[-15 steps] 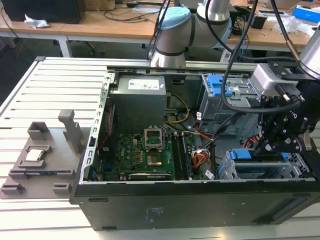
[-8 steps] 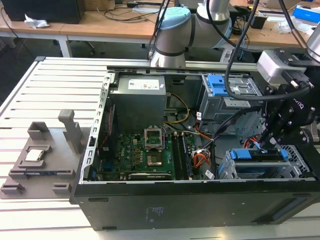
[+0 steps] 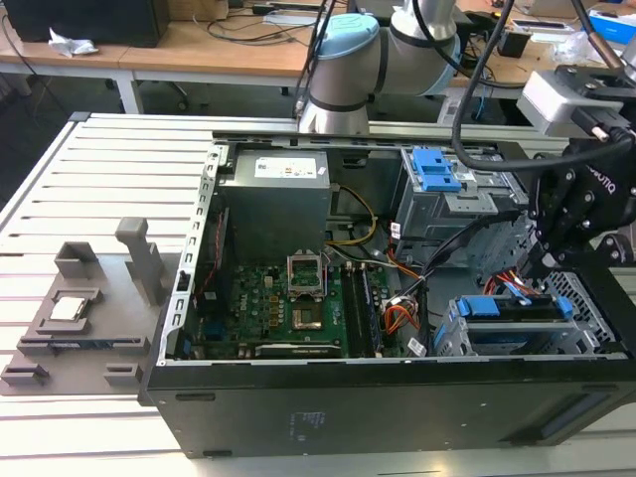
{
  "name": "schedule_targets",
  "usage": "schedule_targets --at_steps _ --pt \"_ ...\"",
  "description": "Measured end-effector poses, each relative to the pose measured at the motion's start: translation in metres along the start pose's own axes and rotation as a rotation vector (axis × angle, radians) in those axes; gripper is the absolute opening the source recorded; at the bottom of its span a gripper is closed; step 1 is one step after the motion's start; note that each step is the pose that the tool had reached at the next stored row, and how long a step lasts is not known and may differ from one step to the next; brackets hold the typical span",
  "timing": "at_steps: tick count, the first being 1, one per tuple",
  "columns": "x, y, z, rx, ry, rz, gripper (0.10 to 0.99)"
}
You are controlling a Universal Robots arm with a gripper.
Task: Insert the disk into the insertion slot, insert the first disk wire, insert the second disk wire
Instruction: 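Insert the second disk wire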
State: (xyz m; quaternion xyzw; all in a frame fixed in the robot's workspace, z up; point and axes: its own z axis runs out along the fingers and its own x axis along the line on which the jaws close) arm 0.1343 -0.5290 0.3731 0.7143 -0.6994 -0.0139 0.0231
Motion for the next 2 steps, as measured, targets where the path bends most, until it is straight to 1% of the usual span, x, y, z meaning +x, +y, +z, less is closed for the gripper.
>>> schedule_targets --at_steps 2 --pt "0.0000 0.0000 0.0000 0.000 0.0000 0.000 0.106"
